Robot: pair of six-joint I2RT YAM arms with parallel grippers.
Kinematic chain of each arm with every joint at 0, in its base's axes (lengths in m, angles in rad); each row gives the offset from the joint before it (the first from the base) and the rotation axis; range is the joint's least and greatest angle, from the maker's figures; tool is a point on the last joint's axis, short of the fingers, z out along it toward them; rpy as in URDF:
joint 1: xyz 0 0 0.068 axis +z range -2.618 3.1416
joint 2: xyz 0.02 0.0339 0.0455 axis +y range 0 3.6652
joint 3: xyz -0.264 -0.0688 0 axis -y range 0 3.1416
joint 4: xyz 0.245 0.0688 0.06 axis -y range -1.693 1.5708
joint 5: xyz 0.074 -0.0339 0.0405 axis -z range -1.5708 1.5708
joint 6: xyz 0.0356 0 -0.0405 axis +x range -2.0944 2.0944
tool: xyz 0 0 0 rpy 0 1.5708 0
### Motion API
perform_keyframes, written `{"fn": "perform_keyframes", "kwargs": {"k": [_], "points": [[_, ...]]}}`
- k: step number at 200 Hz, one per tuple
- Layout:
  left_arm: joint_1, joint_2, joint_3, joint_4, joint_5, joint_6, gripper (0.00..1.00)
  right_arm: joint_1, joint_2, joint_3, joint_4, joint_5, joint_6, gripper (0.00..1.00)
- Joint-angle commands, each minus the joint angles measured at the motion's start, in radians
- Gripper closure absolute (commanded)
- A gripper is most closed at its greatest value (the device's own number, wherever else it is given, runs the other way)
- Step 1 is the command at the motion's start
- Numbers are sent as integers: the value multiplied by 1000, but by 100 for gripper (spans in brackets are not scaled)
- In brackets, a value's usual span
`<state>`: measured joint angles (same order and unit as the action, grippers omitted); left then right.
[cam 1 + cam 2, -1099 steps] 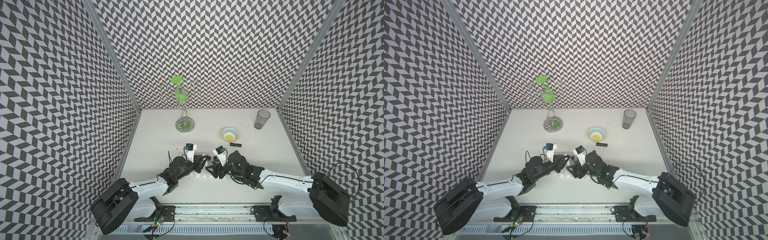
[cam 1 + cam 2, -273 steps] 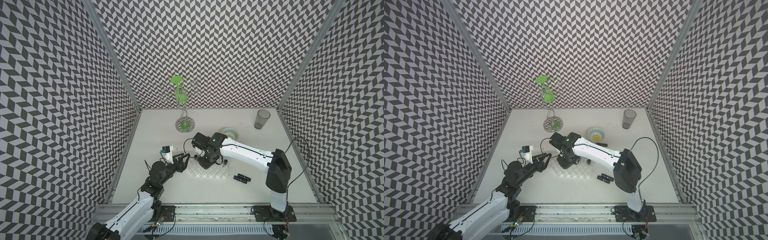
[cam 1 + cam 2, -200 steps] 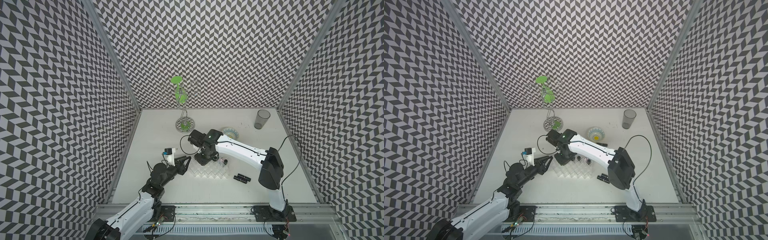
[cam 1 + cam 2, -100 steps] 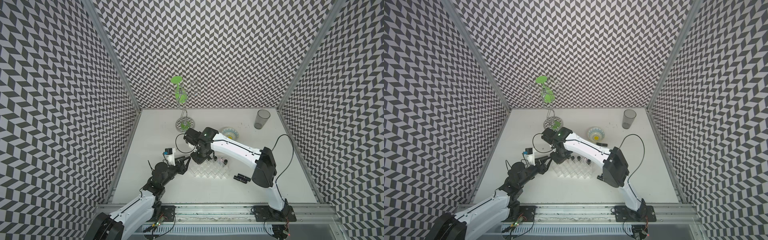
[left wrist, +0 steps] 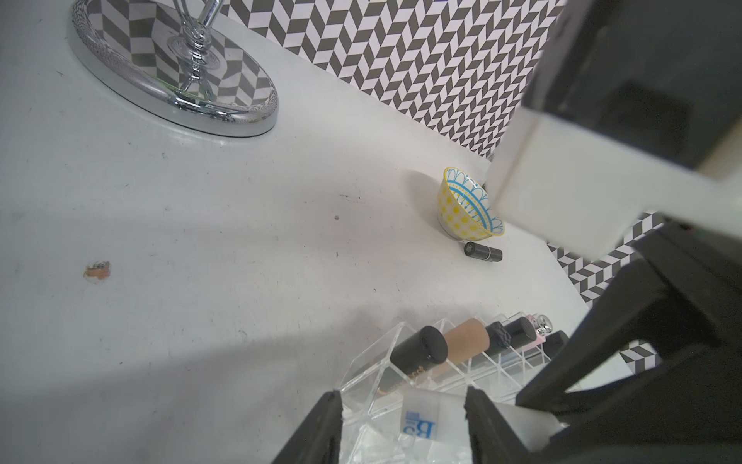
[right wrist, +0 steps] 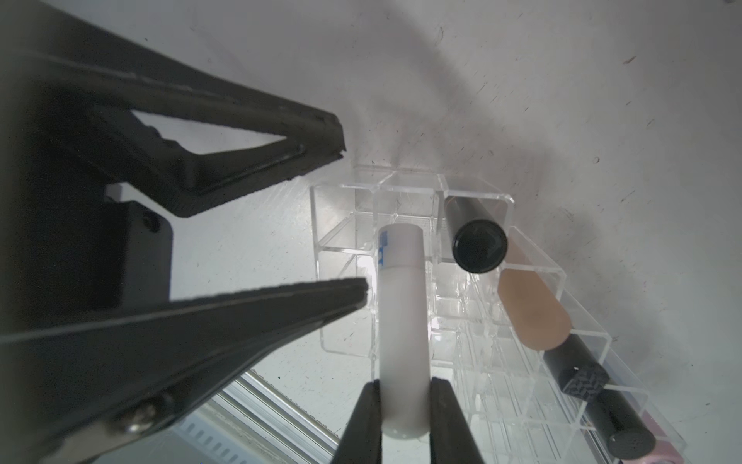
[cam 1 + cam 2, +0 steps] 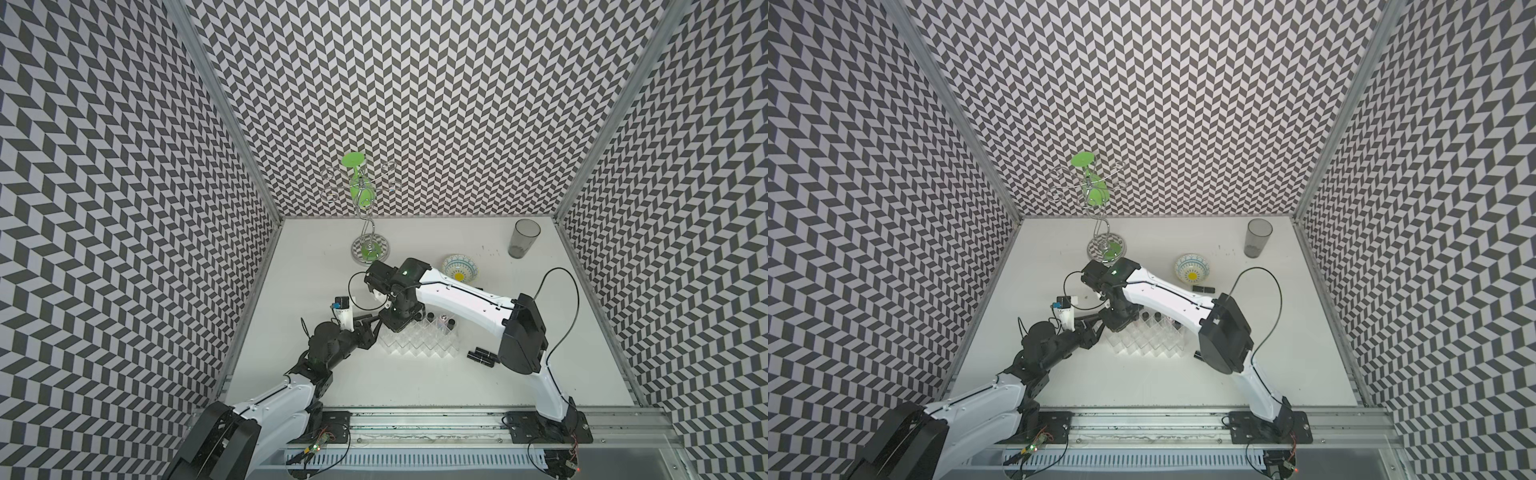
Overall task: Arrange the lipsticks in the organizer
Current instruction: Place the lipstick in the storage box.
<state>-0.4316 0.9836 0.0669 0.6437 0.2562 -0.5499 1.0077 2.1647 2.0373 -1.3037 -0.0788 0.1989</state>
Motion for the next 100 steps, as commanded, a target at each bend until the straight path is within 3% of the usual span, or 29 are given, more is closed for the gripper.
{"fn": "perform_keyframes", "kwargs": {"k": [1, 40, 100], "points": [[0, 31, 42, 8, 5, 50, 48, 6, 18, 25, -3, 3, -9, 87], [-1, 93, 71, 3, 20, 62, 49, 5, 38, 65, -15, 7, -14, 87], [-6, 112, 67, -3, 6, 76, 58, 1, 59, 123, -20, 1, -17, 86]]}}
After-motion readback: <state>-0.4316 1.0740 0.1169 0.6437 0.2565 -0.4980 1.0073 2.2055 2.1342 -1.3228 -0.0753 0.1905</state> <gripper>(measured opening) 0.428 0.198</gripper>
